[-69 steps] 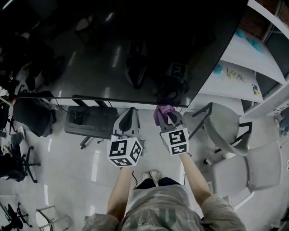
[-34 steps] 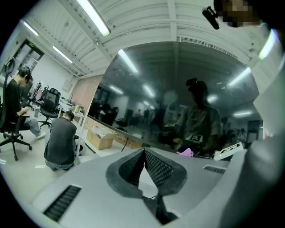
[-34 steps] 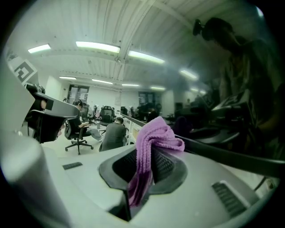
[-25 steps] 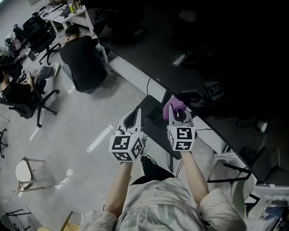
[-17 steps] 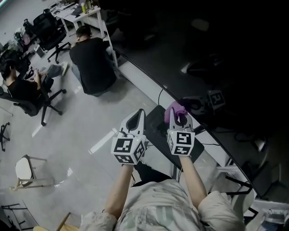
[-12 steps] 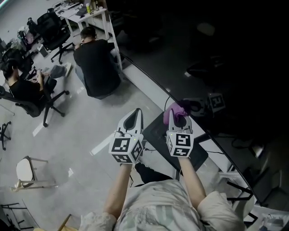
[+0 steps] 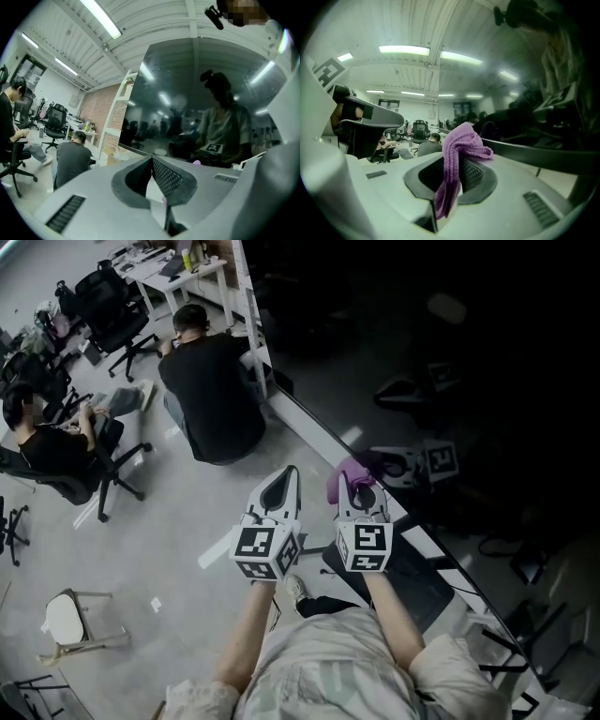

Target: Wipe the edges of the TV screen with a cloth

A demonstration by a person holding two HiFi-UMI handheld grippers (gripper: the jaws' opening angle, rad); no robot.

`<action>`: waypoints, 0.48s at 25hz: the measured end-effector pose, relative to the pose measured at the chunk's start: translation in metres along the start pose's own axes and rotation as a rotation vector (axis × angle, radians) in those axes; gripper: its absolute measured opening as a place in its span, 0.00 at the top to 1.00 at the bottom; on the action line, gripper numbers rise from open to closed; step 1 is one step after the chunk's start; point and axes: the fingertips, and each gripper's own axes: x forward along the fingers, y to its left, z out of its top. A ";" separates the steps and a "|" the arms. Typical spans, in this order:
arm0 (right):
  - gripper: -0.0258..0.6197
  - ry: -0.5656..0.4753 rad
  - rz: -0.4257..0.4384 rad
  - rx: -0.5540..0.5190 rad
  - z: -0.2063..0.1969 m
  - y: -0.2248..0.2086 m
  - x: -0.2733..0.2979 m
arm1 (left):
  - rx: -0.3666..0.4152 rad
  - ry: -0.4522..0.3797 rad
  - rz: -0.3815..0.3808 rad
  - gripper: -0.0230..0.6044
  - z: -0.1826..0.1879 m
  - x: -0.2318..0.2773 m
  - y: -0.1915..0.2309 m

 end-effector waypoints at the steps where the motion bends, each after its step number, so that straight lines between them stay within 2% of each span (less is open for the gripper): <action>1: 0.87 -0.005 0.007 0.004 0.003 0.005 0.012 | 0.008 0.000 0.002 0.94 0.004 0.005 0.010; 7: 0.87 -0.024 0.040 0.006 0.008 0.042 0.076 | -0.001 0.002 0.040 0.94 0.014 0.034 0.085; 12: 0.87 -0.042 0.044 0.020 0.013 0.054 0.102 | 0.021 -0.021 0.036 0.94 0.025 0.055 0.108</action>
